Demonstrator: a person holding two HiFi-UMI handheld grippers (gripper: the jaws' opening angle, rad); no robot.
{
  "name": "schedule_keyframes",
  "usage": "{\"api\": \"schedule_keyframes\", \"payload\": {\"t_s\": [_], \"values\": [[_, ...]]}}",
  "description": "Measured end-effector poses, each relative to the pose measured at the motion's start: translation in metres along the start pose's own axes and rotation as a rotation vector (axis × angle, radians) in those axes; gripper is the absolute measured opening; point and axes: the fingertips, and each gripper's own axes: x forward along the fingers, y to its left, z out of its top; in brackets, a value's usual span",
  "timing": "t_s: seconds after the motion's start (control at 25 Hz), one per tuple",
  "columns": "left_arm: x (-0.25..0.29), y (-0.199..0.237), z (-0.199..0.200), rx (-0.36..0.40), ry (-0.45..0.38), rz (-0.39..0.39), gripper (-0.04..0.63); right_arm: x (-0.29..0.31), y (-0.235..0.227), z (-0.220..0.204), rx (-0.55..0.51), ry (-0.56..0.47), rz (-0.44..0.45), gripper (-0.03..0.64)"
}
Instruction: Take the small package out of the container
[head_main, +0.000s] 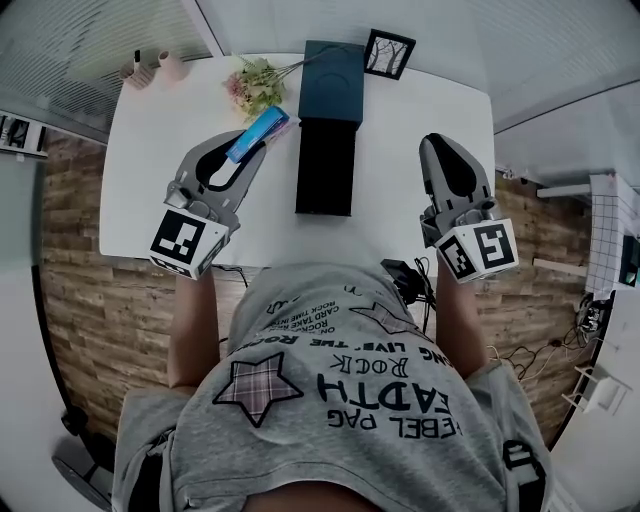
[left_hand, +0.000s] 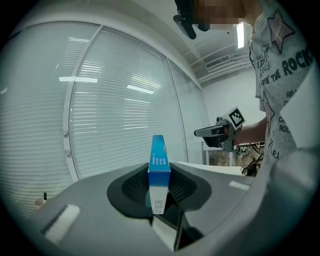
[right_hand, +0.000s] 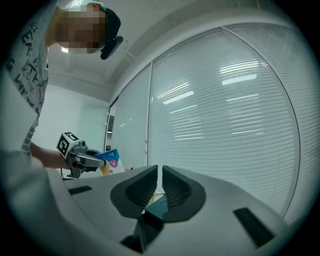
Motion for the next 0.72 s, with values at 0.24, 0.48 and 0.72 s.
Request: {"api": "schedule_keyframes", "payload": {"t_s": [0.24, 0.48, 0.72], "values": [[-0.005, 0.001, 0.001, 0.017, 0.004, 0.002, 0.098, -0.002, 0.002, 0.01, -0.017, -0.021, -0.001, 0.037], [-0.007, 0.002, -0.004, 0.007, 0.018, 0.015, 0.098, -0.001, 0.007, 0.015, -0.028, -0.037, 0.017, 0.036], [-0.007, 0.002, -0.005, 0.004, 0.017, 0.021, 0.098, -0.001, 0.009, 0.018, -0.048, -0.041, 0.021, 0.034]]}}
